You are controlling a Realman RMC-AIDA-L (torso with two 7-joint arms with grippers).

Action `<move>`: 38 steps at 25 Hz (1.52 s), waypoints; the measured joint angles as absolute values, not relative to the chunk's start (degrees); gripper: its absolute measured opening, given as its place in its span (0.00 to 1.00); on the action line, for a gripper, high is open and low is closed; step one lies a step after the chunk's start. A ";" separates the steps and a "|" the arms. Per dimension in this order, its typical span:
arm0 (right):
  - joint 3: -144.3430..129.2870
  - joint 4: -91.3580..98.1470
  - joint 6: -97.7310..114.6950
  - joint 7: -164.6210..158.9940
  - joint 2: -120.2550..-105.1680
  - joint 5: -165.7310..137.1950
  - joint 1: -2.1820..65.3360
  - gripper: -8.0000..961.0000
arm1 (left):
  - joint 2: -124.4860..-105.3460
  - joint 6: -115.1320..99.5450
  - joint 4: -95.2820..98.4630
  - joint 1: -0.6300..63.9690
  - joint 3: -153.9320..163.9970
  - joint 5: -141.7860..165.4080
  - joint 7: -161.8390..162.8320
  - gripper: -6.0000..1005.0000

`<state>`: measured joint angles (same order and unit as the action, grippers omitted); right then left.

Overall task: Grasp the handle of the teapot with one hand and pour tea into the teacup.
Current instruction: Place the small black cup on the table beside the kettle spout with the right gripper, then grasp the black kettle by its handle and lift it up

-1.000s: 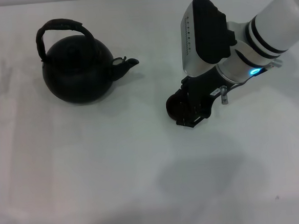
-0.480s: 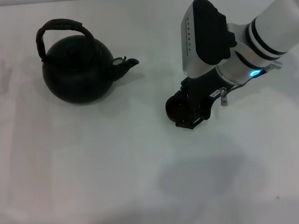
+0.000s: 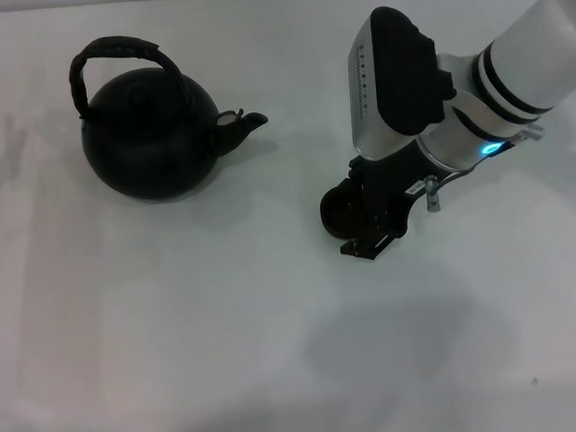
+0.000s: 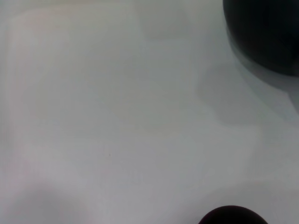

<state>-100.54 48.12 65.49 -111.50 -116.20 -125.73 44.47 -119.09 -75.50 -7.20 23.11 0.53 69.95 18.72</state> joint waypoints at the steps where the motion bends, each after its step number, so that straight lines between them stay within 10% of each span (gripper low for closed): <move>1: -100.43 48.17 65.39 -111.50 -116.19 -125.67 44.45 0.90 | -119.09 -75.50 -7.20 23.11 0.53 69.97 18.72 0.87; 38: -56.95 33.92 70.19 -89.91 -115.32 -88.89 34.06 0.88 | -119.26 -79.44 -7.25 22.55 0.50 70.10 18.33 0.87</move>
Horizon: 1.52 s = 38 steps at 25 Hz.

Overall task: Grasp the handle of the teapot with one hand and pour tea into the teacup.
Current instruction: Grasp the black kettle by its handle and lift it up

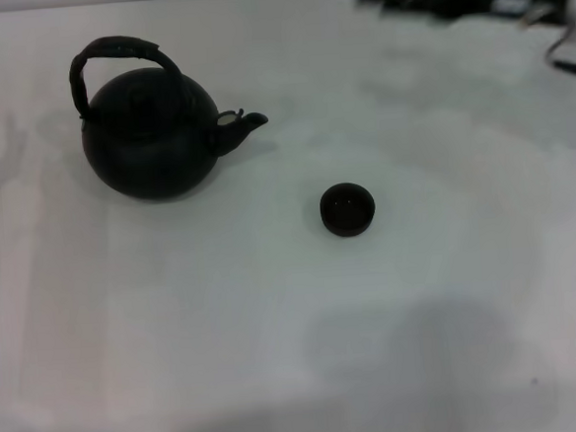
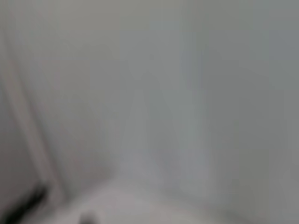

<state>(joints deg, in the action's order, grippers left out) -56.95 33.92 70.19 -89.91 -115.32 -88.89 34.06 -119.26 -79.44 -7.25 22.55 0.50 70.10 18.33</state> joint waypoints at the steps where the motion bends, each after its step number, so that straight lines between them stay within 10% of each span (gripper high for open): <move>1: -54.13 31.34 70.90 -86.42 -115.27 -84.01 33.08 0.88 | -119.27 -79.71 -7.30 22.50 0.54 70.12 18.30 0.87; 15: -47.76 6.63 66.37 -29.45 -116.05 -42.10 29.19 0.88 | -119.08 -79.90 -7.17 22.09 8.12 70.34 18.36 0.87; 38: -47.63 5.46 56.85 -27.27 -115.66 -38.44 31.38 0.88 | -118.91 -81.61 -3.04 21.58 25.89 70.31 19.47 0.87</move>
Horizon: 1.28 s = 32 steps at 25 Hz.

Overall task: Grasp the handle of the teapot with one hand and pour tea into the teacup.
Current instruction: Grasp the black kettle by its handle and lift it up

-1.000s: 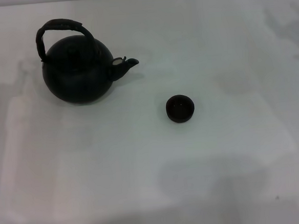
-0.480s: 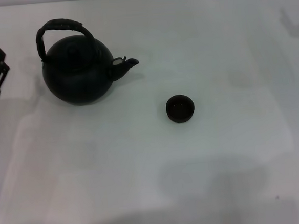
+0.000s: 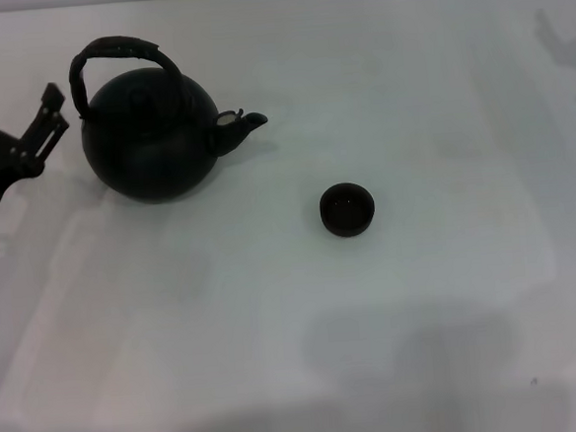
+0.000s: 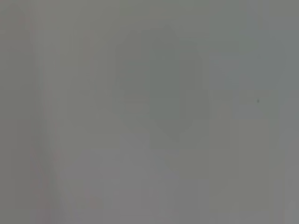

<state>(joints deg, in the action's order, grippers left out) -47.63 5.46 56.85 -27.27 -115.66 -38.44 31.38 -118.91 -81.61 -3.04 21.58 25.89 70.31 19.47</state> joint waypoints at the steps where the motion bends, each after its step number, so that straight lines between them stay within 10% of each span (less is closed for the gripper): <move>1: -47.63 5.46 56.85 -27.27 -115.66 -38.43 31.39 0.88 | -118.91 -80.68 -2.91 22.13 25.90 70.31 19.46 0.87; 32: -47.63 5.36 56.95 -27.24 -115.84 -37.70 31.73 0.88 | -119.26 -69.04 -1.55 28.22 26.64 74.80 15.66 0.85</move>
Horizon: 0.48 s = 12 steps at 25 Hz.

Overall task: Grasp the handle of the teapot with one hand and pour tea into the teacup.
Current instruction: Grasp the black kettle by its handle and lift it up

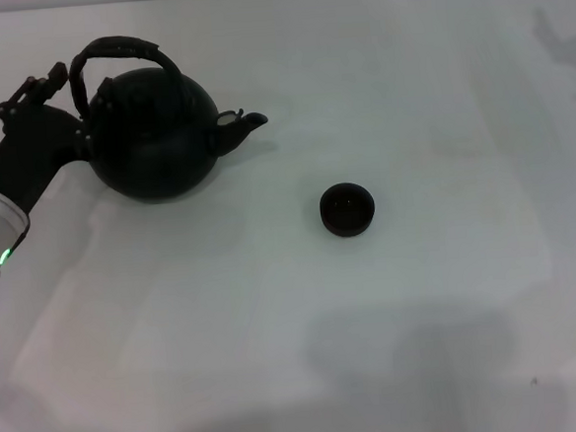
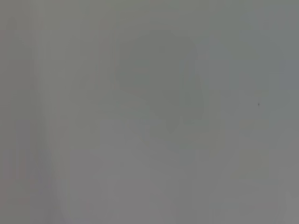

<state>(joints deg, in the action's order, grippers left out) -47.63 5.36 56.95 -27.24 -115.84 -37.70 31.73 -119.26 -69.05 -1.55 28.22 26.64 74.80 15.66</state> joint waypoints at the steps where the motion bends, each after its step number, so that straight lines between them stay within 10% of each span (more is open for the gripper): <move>1: -47.63 5.36 56.94 -27.24 -115.84 -37.70 31.73 0.88 | -119.27 -69.04 -1.57 28.32 26.63 74.80 15.63 0.75; 12: -47.54 5.36 56.94 -27.24 -115.84 -37.22 31.57 0.88 | -119.27 -69.02 -1.59 28.48 26.38 74.75 15.56 0.27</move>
